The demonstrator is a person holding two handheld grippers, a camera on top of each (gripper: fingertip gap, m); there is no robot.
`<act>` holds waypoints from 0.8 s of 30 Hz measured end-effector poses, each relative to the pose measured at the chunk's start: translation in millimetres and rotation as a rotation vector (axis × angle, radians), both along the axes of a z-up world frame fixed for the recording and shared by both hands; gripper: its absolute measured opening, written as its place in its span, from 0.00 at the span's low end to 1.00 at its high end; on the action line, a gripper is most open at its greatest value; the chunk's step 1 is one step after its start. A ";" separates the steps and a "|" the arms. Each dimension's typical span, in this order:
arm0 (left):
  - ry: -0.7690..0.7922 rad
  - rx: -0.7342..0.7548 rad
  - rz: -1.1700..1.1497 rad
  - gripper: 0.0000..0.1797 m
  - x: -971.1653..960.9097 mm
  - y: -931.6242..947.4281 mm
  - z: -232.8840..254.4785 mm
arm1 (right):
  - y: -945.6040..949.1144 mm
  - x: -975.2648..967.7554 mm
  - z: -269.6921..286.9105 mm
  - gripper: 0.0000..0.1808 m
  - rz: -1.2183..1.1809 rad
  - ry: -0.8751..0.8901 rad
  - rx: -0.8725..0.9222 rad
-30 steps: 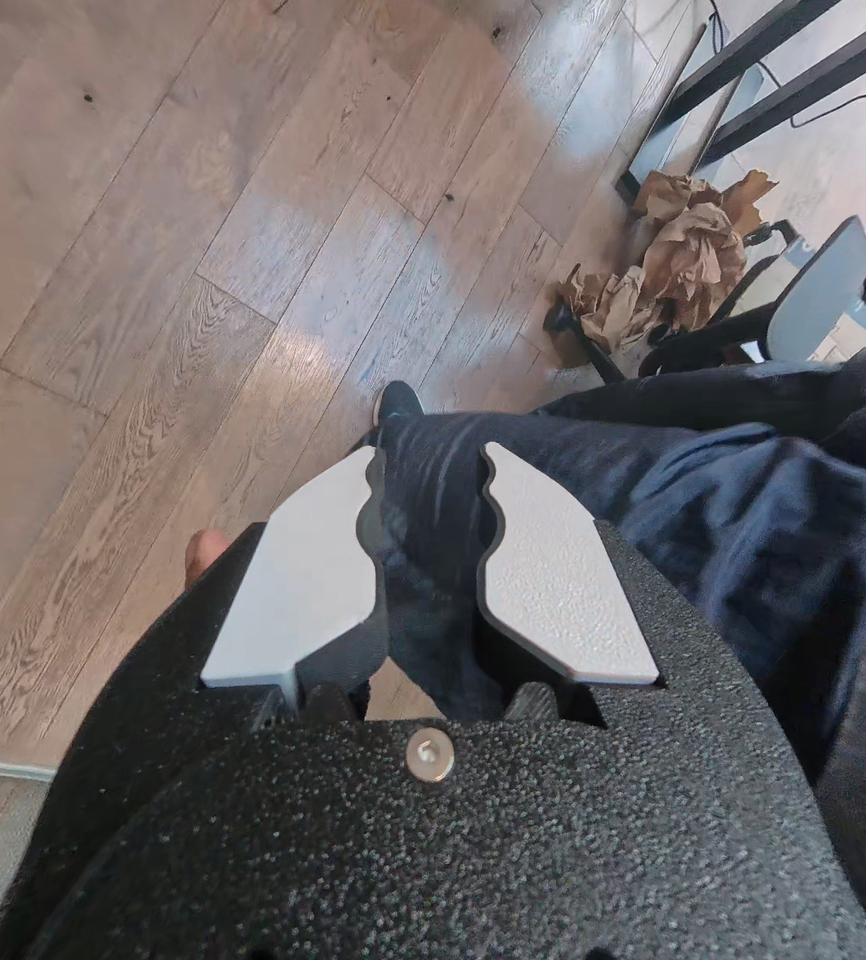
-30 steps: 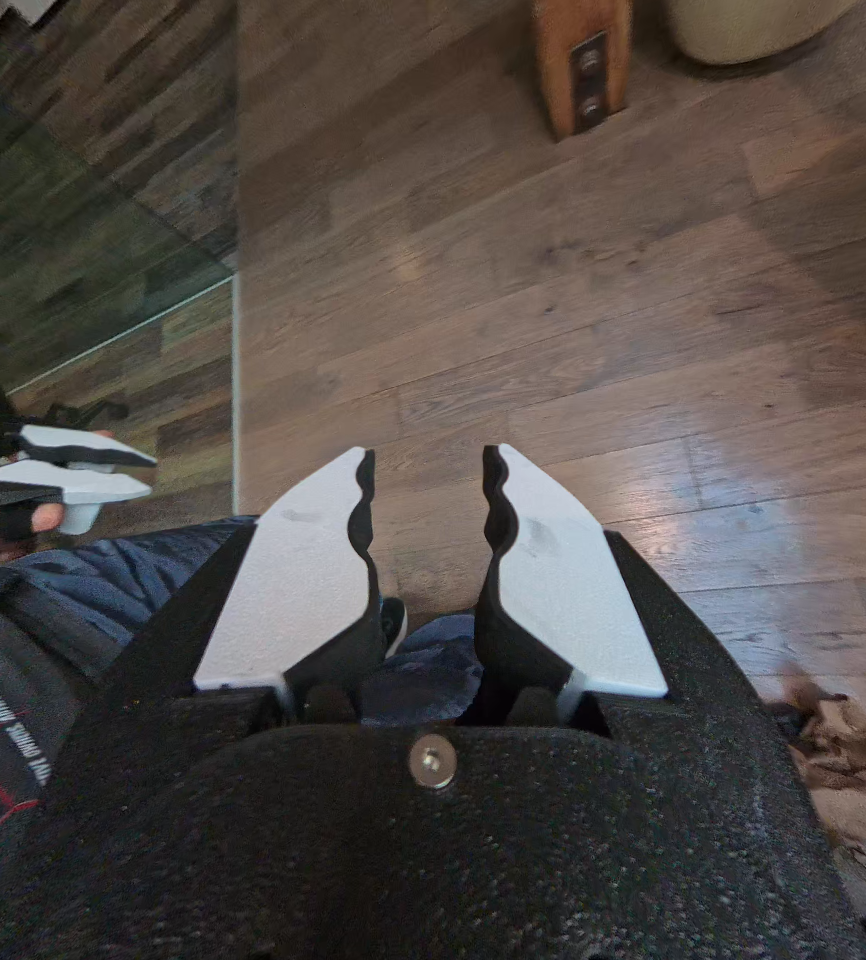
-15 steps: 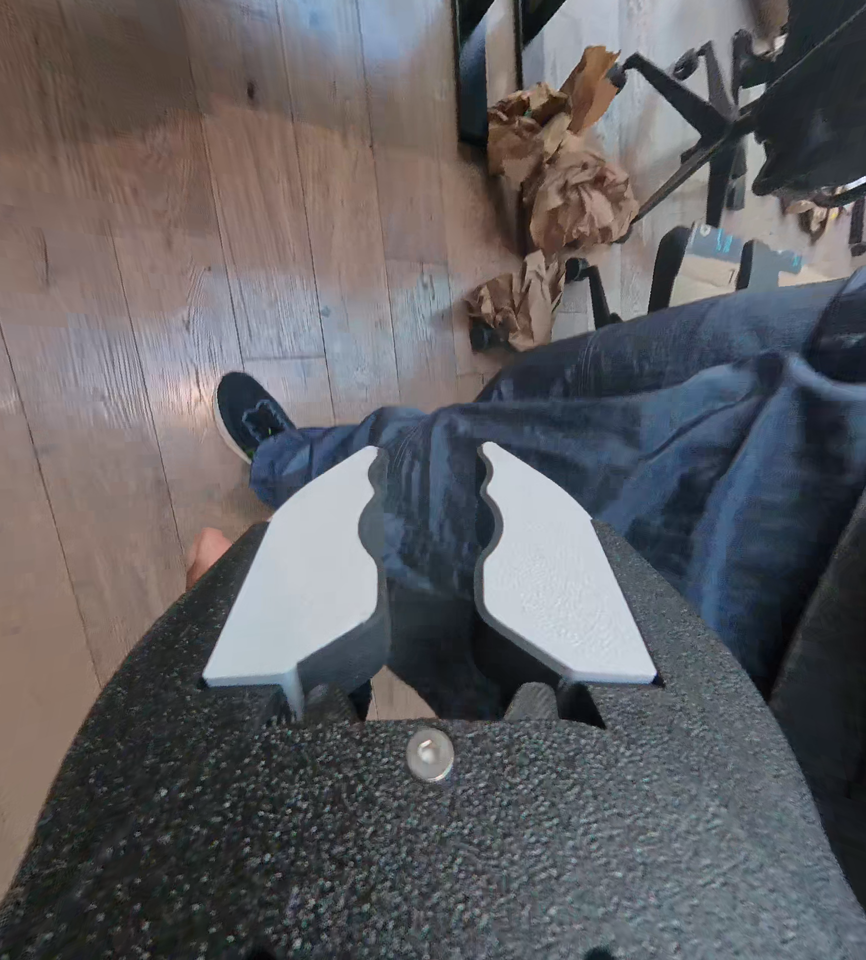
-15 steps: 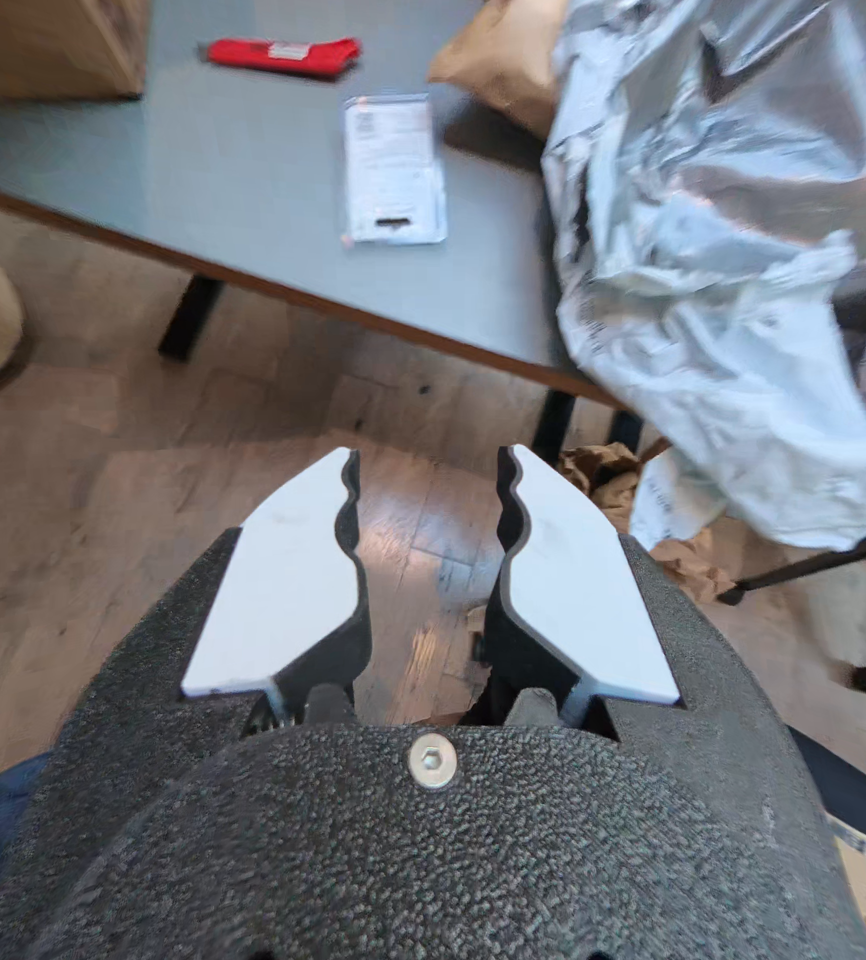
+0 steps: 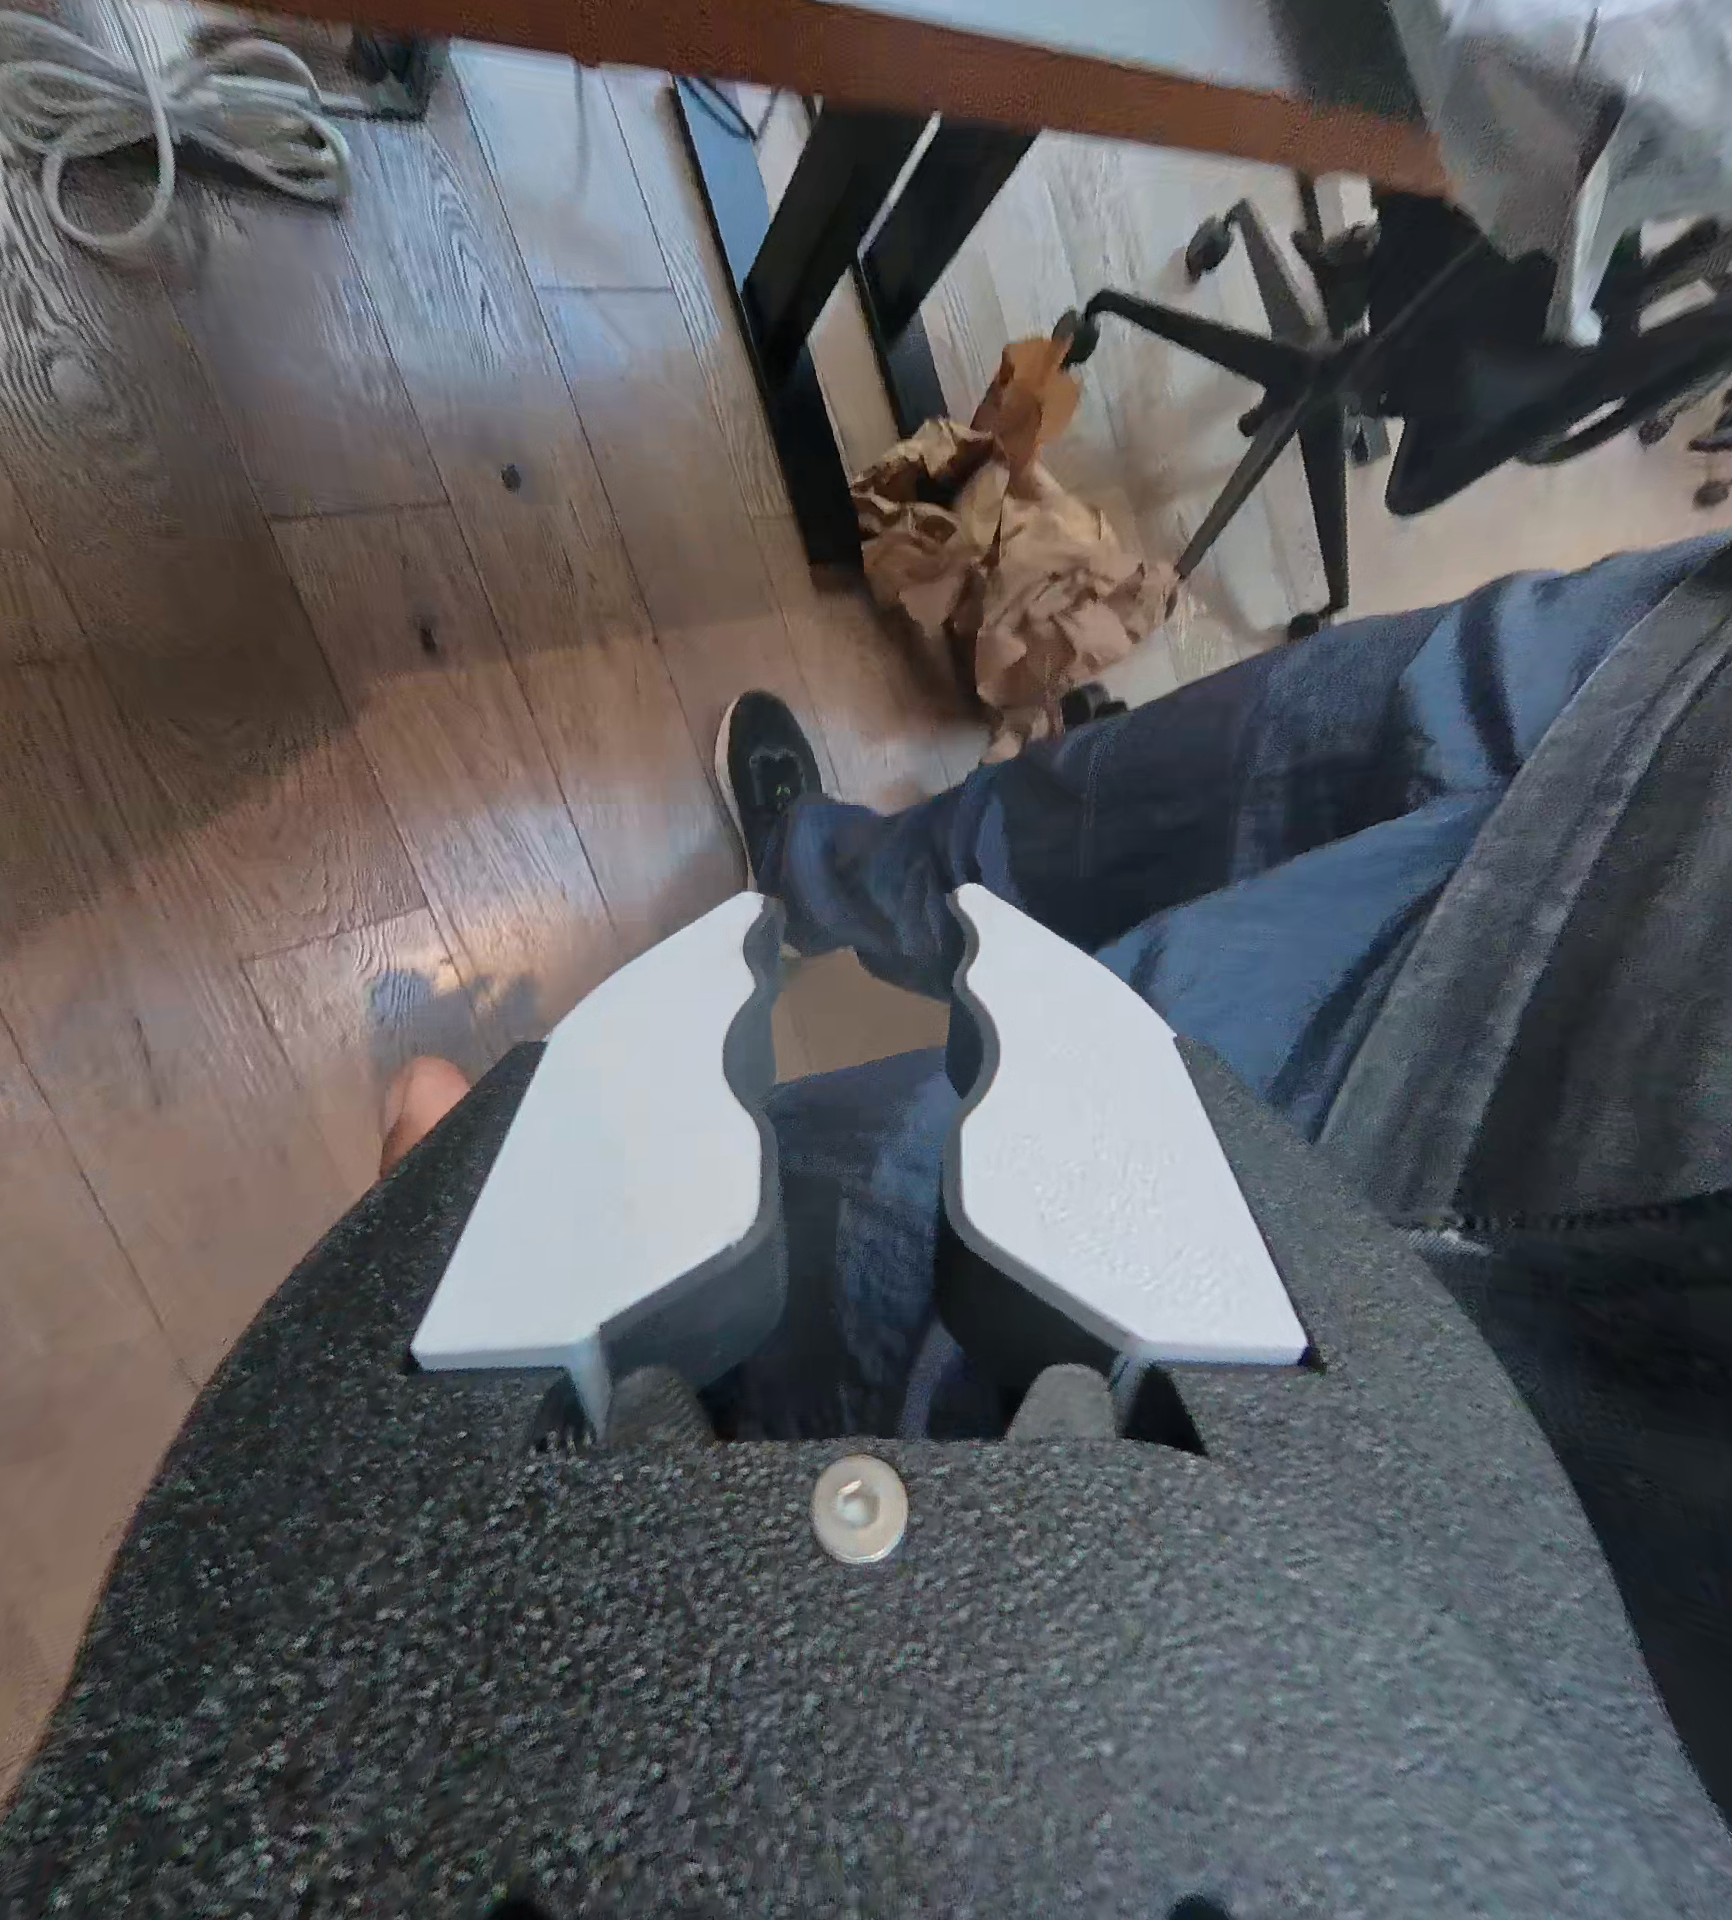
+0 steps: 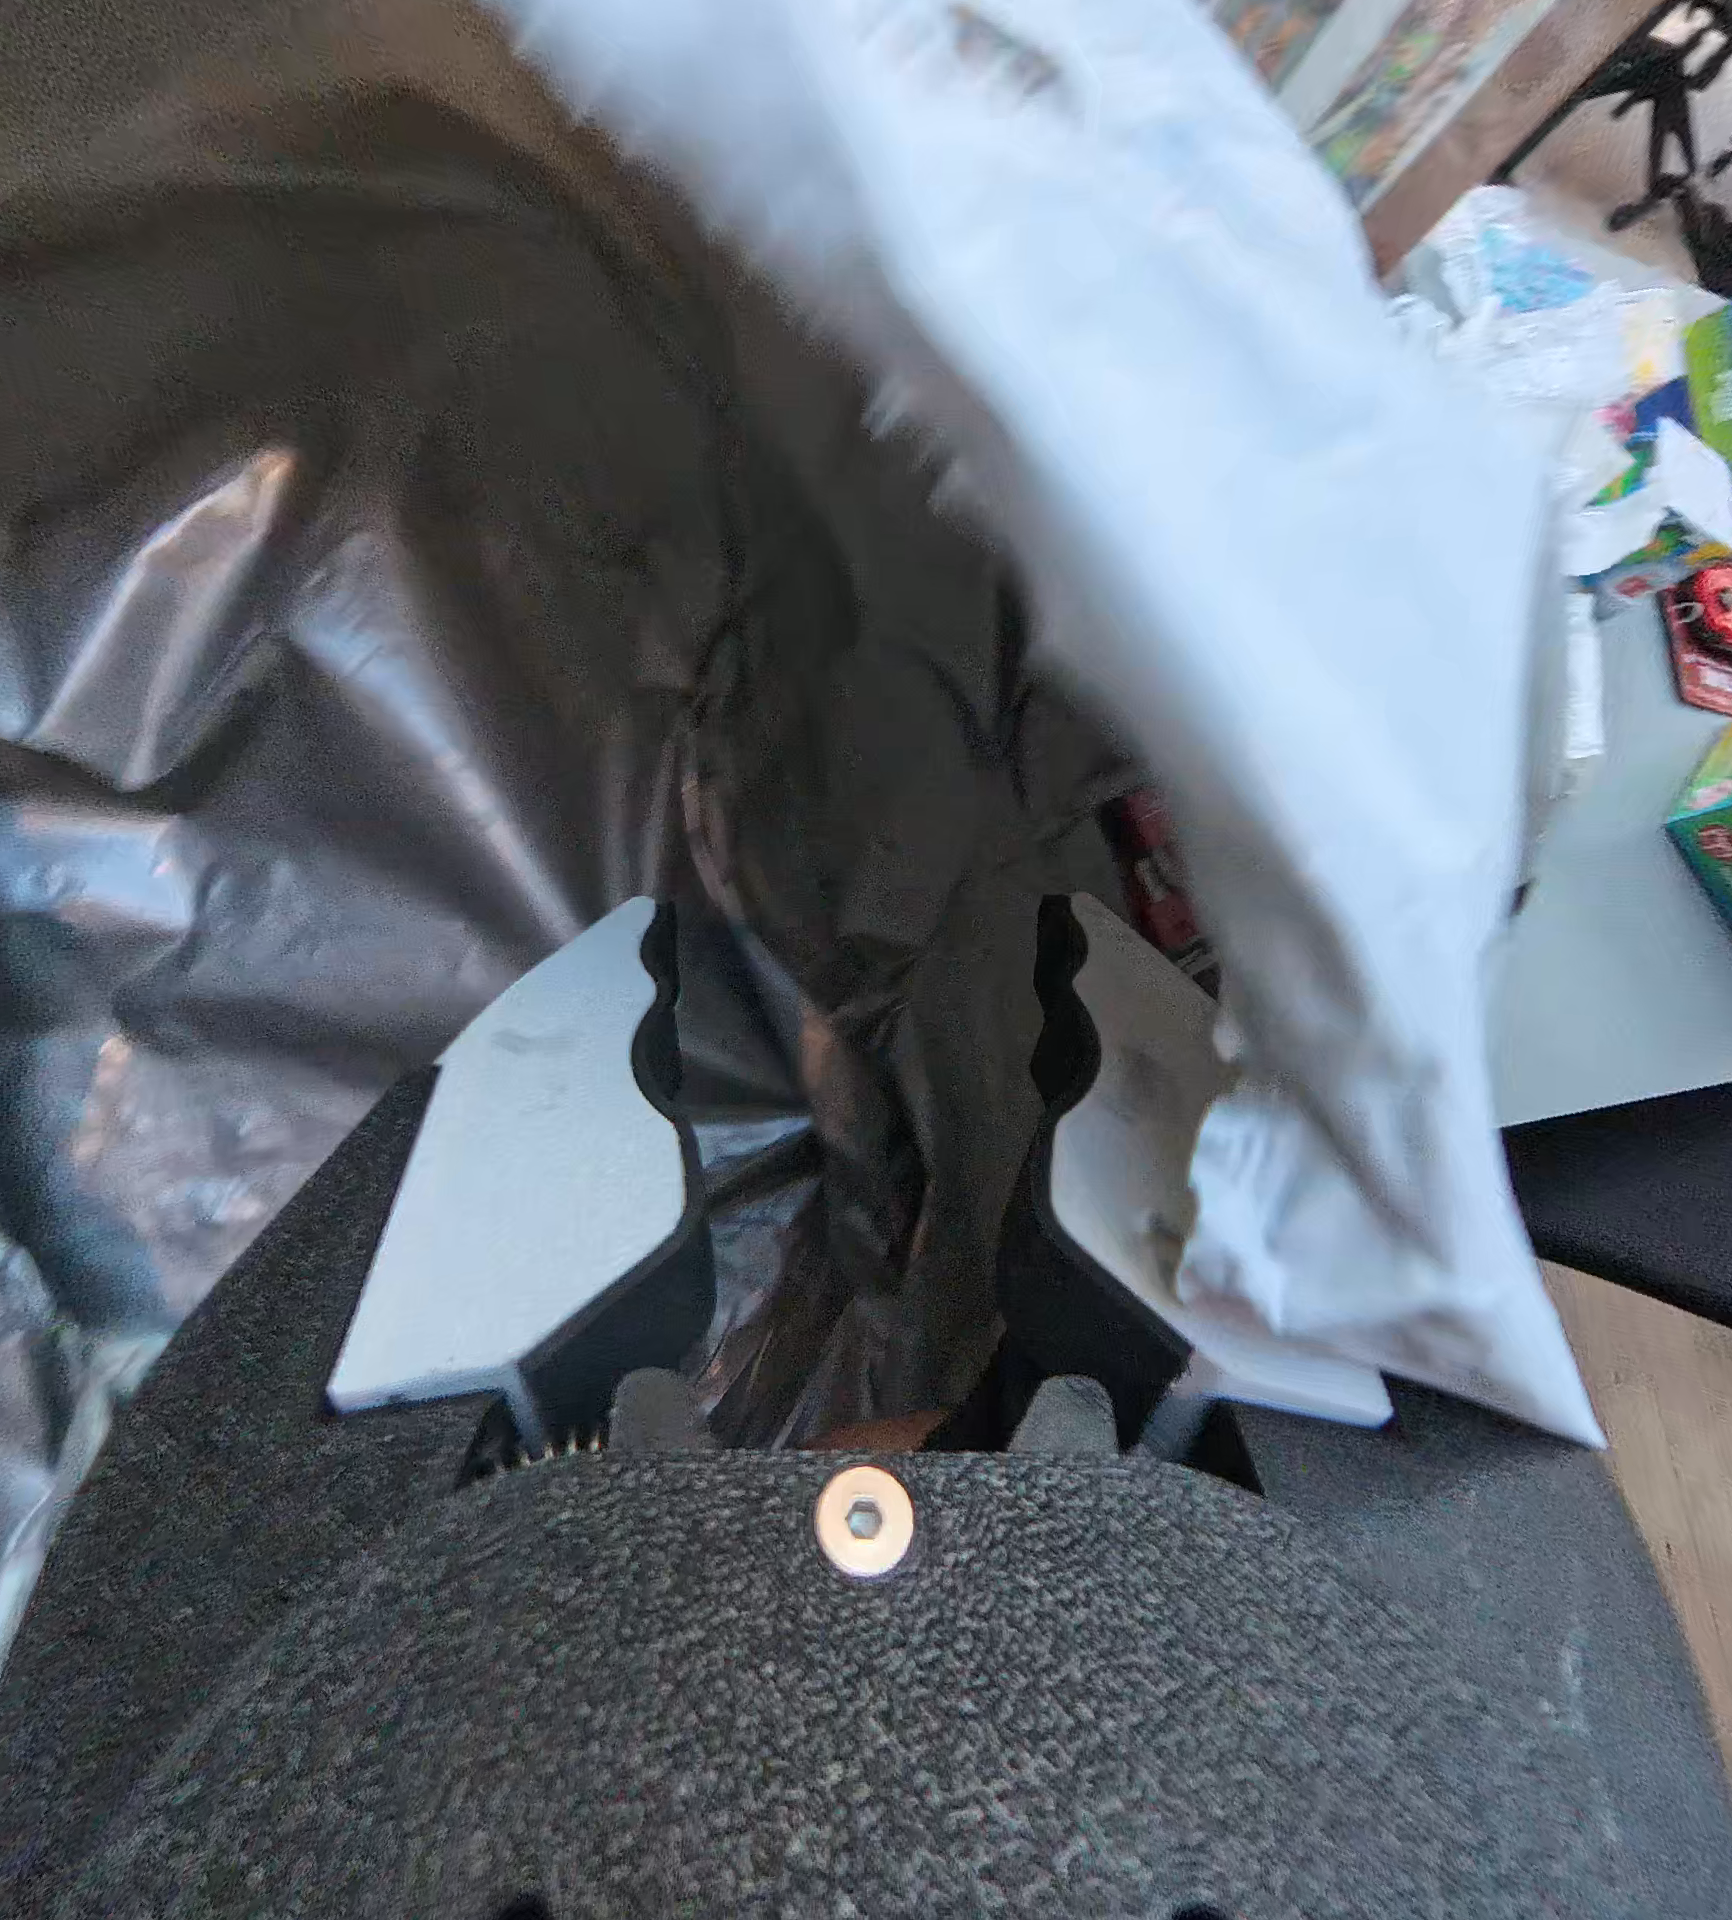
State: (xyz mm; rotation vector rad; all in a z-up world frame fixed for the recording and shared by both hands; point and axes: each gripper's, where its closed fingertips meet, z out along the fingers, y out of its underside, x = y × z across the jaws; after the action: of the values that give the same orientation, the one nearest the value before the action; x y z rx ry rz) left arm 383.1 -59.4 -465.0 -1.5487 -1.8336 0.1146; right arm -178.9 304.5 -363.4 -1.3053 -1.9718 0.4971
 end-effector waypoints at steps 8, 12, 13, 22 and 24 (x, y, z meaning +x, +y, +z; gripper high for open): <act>0.107 0.016 -0.240 0.16 -178.2 81.8 47.3 | 88.1 -102.9 104.6 0.36 -0.027 0.117 0.017; 0.159 0.107 -0.374 0.17 -261.9 123.5 76.1 | 102.3 -120.6 136.1 0.36 -0.002 0.124 -0.019; 0.170 0.133 -0.399 0.17 -281.3 132.9 82.5 | 105.8 -122.4 139.5 0.36 -0.001 0.115 -0.039; 0.212 0.269 -0.590 0.20 -391.4 202.8 124.4 | 135.5 -116.0 132.2 0.34 -0.014 0.035 -0.116; 0.207 0.300 -0.621 0.20 -388.8 211.1 129.1 | 132.0 -104.0 113.7 0.34 -0.014 0.008 -0.089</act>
State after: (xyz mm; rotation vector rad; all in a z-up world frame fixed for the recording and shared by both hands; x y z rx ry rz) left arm -5.7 151.6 -335.9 -1.7349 -1.0912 -0.2690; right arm -282.9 436.4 -249.7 -1.3683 -1.9519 0.5884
